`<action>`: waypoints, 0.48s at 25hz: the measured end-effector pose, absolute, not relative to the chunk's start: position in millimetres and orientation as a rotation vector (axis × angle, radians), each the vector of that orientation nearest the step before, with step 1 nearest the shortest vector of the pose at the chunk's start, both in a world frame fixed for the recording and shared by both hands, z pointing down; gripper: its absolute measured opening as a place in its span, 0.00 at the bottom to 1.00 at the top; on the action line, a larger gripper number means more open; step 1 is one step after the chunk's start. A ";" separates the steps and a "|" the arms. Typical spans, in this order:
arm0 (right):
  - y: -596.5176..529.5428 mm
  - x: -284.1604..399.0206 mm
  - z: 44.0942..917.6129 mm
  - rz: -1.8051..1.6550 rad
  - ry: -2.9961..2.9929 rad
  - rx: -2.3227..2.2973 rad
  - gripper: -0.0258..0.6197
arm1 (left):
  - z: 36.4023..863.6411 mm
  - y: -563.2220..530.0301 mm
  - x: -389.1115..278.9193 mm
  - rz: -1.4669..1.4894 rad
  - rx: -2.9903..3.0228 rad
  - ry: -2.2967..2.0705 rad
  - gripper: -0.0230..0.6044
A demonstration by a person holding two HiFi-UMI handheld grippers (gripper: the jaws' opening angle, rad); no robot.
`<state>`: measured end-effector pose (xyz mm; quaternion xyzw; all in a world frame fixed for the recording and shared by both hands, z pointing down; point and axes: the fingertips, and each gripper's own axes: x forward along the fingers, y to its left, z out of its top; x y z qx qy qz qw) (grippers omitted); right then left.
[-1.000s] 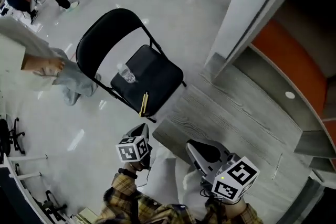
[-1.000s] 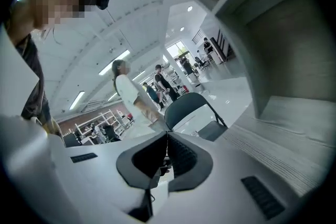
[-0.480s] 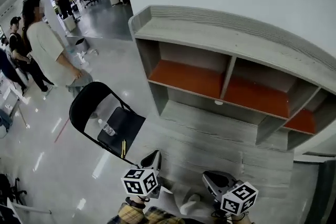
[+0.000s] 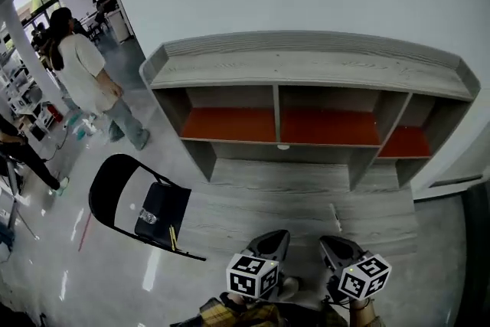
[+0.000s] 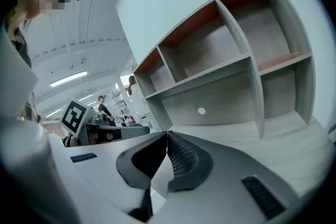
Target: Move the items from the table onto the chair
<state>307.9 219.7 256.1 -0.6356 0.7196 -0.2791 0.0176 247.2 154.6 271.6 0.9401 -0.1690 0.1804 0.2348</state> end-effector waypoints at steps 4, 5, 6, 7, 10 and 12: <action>207.8 306.2 246.2 -0.801 2.263 -1.991 0.07 | 259.6 152.0 261.6 0.474 2.628 -0.399 0.04; 206.5 305.9 246.7 -0.802 2.259 -1.993 0.07 | 258.7 151.4 262.6 0.471 2.634 -0.392 0.04; 206.3 305.1 247.3 -0.807 2.250 -1.996 0.07 | 258.3 151.4 262.5 0.470 2.635 -0.383 0.04; 206.7 303.7 247.8 -0.814 2.240 -1.999 0.07 | 258.0 151.5 261.6 0.470 2.634 -0.375 0.04; 207.8 299.0 248.4 -0.828 2.231 -2.005 0.07 | 258.5 150.7 257.3 0.469 2.624 -0.363 0.04; 207.8 297.3 249.6 -0.832 2.231 -2.006 0.07 | 261.1 149.6 254.6 0.473 2.619 -0.361 0.04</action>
